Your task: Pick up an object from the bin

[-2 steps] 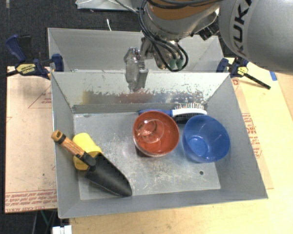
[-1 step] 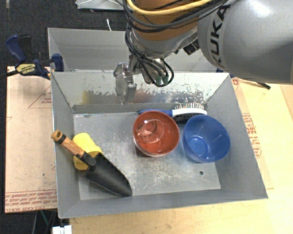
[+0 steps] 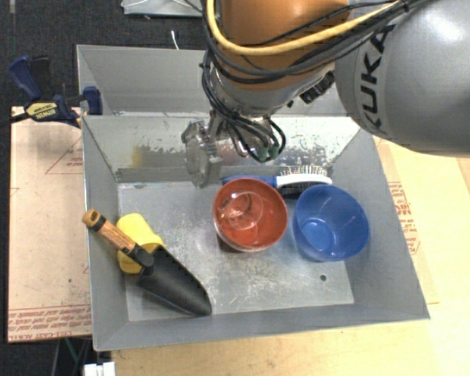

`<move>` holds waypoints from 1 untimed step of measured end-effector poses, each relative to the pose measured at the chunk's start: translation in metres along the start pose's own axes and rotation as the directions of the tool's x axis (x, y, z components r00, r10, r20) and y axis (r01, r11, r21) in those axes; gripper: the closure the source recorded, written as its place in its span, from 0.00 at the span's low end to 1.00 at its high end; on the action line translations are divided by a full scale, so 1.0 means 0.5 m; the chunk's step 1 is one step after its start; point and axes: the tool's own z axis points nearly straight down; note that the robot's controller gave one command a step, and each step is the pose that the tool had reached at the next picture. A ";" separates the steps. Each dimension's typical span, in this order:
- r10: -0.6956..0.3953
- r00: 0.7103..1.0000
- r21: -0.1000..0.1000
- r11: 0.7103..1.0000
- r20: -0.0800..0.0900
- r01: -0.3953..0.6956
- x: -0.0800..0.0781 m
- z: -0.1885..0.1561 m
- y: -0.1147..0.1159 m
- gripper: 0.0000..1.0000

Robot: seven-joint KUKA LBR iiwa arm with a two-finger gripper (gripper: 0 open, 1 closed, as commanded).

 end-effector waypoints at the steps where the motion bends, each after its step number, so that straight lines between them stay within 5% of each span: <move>1: -0.165 0.986 -0.001 0.986 -0.007 0.165 -0.104 0.122 -0.039 1.00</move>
Offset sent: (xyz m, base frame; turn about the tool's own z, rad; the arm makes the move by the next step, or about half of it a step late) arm 0.0428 0.0183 -0.0370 -0.2282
